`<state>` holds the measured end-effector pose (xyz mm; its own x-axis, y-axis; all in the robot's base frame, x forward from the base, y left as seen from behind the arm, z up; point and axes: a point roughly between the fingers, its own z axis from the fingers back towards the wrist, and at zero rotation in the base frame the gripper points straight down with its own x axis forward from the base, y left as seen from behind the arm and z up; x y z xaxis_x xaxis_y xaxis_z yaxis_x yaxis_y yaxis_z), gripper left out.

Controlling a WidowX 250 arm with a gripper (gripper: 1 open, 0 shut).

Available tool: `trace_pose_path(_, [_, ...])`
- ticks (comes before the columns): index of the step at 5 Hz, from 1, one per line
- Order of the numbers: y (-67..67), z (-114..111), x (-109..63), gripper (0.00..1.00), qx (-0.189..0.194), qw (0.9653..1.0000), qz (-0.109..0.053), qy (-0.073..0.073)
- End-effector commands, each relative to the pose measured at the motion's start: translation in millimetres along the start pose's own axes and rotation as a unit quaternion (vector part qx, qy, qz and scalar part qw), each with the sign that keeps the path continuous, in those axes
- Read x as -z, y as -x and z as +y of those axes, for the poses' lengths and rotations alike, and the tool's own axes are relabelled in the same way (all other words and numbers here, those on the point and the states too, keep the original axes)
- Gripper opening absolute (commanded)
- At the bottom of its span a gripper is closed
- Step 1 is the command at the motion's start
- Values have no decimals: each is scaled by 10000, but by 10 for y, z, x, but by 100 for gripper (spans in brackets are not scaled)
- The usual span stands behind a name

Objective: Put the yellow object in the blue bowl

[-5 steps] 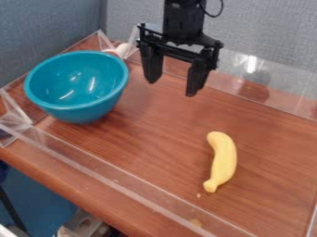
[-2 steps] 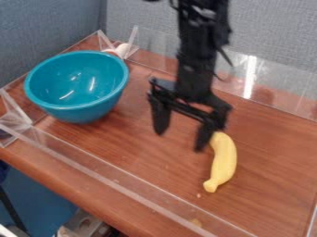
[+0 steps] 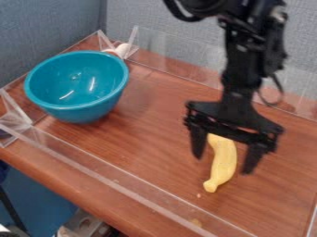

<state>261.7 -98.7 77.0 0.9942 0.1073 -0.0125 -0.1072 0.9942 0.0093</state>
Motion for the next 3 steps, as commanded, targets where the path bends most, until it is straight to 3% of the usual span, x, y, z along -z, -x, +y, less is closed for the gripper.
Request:
trace_pose_path(1, [-186,-51,-148,100,10,9992,-346,195])
trace_pose_path(3, [-447,207,146,100,-434,9978,-435,248])
